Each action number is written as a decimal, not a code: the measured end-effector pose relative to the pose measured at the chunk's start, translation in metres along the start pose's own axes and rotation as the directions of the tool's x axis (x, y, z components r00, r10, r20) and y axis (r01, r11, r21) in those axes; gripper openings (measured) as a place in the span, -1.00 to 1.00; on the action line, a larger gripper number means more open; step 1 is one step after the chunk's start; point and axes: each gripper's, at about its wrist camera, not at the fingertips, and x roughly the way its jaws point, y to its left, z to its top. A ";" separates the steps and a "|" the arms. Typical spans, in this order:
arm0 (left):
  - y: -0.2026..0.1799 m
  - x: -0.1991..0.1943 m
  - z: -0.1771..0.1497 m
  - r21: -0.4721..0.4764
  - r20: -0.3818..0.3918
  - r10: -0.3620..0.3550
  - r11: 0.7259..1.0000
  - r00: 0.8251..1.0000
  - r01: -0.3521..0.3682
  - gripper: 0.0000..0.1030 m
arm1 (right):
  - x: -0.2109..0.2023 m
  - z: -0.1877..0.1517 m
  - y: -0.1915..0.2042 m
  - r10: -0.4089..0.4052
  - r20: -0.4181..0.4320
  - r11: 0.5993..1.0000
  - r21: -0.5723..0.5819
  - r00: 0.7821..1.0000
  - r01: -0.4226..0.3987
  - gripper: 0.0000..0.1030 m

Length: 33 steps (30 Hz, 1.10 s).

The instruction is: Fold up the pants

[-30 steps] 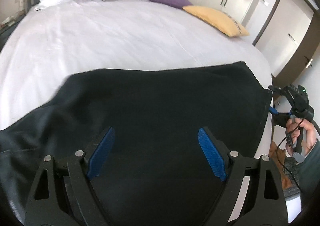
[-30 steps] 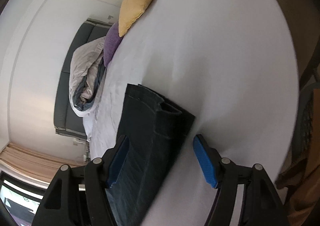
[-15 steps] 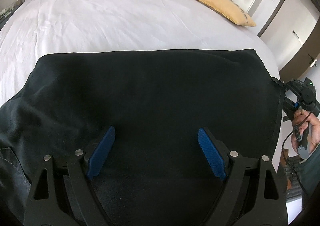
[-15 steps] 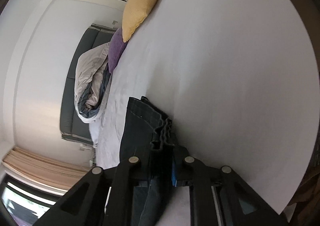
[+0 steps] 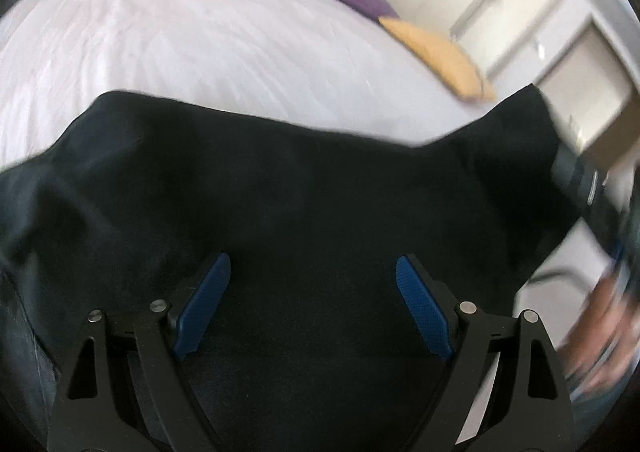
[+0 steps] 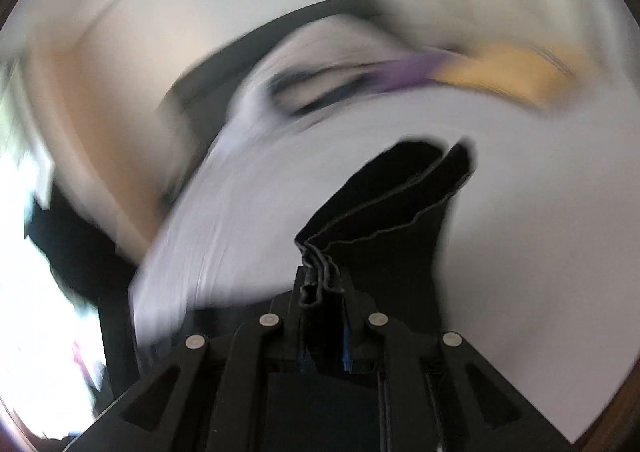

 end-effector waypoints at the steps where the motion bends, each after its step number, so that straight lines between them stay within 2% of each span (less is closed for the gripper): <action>1: 0.006 -0.006 0.001 -0.047 0.014 -0.020 0.999 1.000 0.021 0.65 | 0.015 -0.014 0.028 0.001 -0.068 0.993 -0.115 0.998 -0.009 -0.73; 3: 0.022 -0.021 0.002 -0.144 0.039 -0.084 0.986 0.996 0.088 0.65 | 0.040 -0.039 0.049 0.000 -0.172 0.985 -0.172 0.985 -0.030 -0.73; 5: 0.032 -0.027 0.001 -0.200 0.042 -0.137 0.969 0.990 0.143 0.67 | 0.050 -0.055 0.060 -0.044 -0.200 0.974 -0.225 0.979 -0.003 -0.73; 7: 0.041 -0.027 0.001 -0.264 0.036 -0.191 0.945 0.981 0.193 0.79 | 0.056 -0.068 0.069 -0.089 -0.213 0.959 -0.282 0.973 0.026 -0.73; 10: 0.042 -0.024 0.001 -0.311 0.015 -0.224 0.925 0.974 0.217 0.80 | 0.052 -0.072 0.070 -0.102 -0.190 0.958 -0.284 0.976 0.045 -0.73; 14: 0.031 -0.009 0.008 -0.347 -0.054 -0.269 0.908 0.962 0.235 0.81 | 0.038 -0.069 0.077 -0.116 -0.135 0.951 -0.301 0.984 0.071 -0.73; 20: 0.021 0.010 0.023 -0.372 -0.113 -0.292 0.899 0.950 0.232 0.83 | 0.023 -0.072 0.092 -0.136 -0.088 0.921 -0.379 0.987 0.093 -0.73; 23: 0.013 0.015 0.031 -0.354 -0.143 -0.306 0.904 0.941 0.240 0.82 | 0.021 -0.075 0.098 -0.132 -0.087 0.911 -0.403 0.987 0.087 -0.72; 24: 0.010 0.016 0.032 -0.345 -0.145 -0.309 0.906 0.940 0.244 0.76 | 0.022 -0.077 0.100 -0.130 -0.093 0.910 -0.408 0.987 0.082 -0.72; 26: 0.004 0.022 0.037 -0.323 -0.163 -0.310 0.914 0.937 0.246 0.09 | 0.023 -0.079 0.106 -0.130 -0.098 0.905 -0.418 0.987 0.078 -0.72; 27: 0.002 0.024 0.039 -0.294 -0.197 -0.295 0.928 0.935 0.230 -0.51 | 0.023 -0.080 0.109 -0.127 -0.100 0.903 -0.424 0.987 0.073 -0.72; 28: 0.002 0.023 0.039 -0.274 -0.210 -0.271 0.939 0.939 0.209 -0.59 | 0.023 -0.081 0.115 -0.124 -0.100 0.898 -0.434 0.987 0.069 -0.72; 31: 0.005 0.016 0.040 -0.240 -0.215 -0.260 0.948 0.942 0.207 -0.76 | 0.022 -0.083 0.128 -0.117 -0.097 0.882 -0.468 0.988 0.059 -0.72; 33: 0.010 0.007 0.043 -0.200 -0.223 -0.243 0.959 0.944 0.200 -0.81 | 0.023 -0.085 0.137 -0.112 -0.096 0.869 -0.492 0.989 0.050 -0.72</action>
